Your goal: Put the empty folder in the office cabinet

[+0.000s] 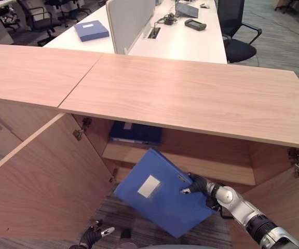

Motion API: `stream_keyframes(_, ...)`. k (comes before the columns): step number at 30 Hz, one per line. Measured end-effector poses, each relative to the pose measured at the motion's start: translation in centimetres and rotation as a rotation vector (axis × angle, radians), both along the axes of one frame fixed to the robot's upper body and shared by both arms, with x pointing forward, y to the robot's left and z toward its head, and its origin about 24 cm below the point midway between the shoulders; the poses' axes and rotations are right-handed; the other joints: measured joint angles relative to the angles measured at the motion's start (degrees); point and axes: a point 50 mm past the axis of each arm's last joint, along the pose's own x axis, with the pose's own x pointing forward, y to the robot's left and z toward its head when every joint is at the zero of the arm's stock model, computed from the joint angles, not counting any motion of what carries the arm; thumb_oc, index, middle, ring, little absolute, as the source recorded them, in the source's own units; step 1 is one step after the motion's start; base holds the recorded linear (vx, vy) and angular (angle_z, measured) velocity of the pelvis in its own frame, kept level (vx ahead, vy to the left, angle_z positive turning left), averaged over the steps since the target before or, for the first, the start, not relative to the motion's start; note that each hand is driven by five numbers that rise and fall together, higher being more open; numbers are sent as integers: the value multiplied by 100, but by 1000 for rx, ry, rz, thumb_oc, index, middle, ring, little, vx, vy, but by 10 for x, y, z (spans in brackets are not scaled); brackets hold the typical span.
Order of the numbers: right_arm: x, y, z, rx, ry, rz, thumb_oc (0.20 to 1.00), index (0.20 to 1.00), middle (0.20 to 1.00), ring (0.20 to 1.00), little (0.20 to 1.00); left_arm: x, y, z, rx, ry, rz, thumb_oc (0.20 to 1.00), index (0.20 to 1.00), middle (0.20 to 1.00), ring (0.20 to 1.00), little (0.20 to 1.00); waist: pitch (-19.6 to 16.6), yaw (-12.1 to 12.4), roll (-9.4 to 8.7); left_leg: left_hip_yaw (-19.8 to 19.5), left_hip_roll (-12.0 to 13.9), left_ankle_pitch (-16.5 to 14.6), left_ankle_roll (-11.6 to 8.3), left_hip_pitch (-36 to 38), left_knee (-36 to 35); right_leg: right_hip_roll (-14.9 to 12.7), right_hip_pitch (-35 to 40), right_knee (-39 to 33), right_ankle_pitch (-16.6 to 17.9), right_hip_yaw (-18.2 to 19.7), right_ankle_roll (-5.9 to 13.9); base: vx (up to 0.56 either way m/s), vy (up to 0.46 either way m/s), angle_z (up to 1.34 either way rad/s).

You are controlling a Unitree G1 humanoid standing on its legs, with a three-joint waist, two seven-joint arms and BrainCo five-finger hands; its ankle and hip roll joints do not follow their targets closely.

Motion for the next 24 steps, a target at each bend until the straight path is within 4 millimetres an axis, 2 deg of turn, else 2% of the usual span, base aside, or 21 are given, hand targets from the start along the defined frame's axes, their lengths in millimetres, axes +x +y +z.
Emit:
stream_keyframes(2,-1,-21,-11,-6,40,-144,200,200,200,200,200,1,-1,0,6,2,-25,1000,1000,1000,1000,1000,1,122,-1,-55,-4,4,-4,-18,0,-3,24,-1,-12,-62,4,9,-7,14)
stream_keyframes(4,-2,-33,-15,2,55,-260,200,200,200,200,200,2,0,1,4,-3,-29,1000,1000,1000,1000,1000,1,129,-1,-132,-6,8,-7,-43,-1,-3,49,-1,-33,-130,9,4,0,16)
stream_keyframes(8,-2,-48,-21,111,68,-498,200,200,200,200,200,-4,0,0,4,14,-26,1000,1000,1000,1000,1000,5,136,20,-171,-7,20,-6,-75,0,-2,51,-1,-35,-172,10,1,0,6)
stream_keyframes(14,-5,-48,-29,329,95,-760,200,200,200,200,200,-1,0,0,6,9,-28,1000,1000,1000,1000,1000,-6,128,49,-196,-14,38,-8,-91,0,-4,53,-1,-37,-197,7,5,4,2)
stream_keyframes(17,-4,-46,-32,547,105,-980,200,200,200,200,200,-2,-4,-1,2,20,-49,1000,1000,1000,1000,1000,-30,128,86,-205,-18,44,-6,-91,0,-8,58,-1,-37,-203,7,0,0,0)
stream_keyframes(18,-2,-47,-34,694,110,-1141,200,200,200,200,200,-3,-6,-2,2,26,-57,1000,1000,1000,1000,1000,-50,129,118,-207,-17,44,-6,-77,0,-7,76,-1,-37,-205,7,0,0,0)
stream_keyframes(24,5,-49,-33,989,85,-1453,200,200,200,200,200,-4,-10,-4,17,36,-65,1000,1000,1000,1000,1000,-95,127,174,-215,-20,46,-5,-82,0,-9,74,-1,-37,-208,6,0,0,0)
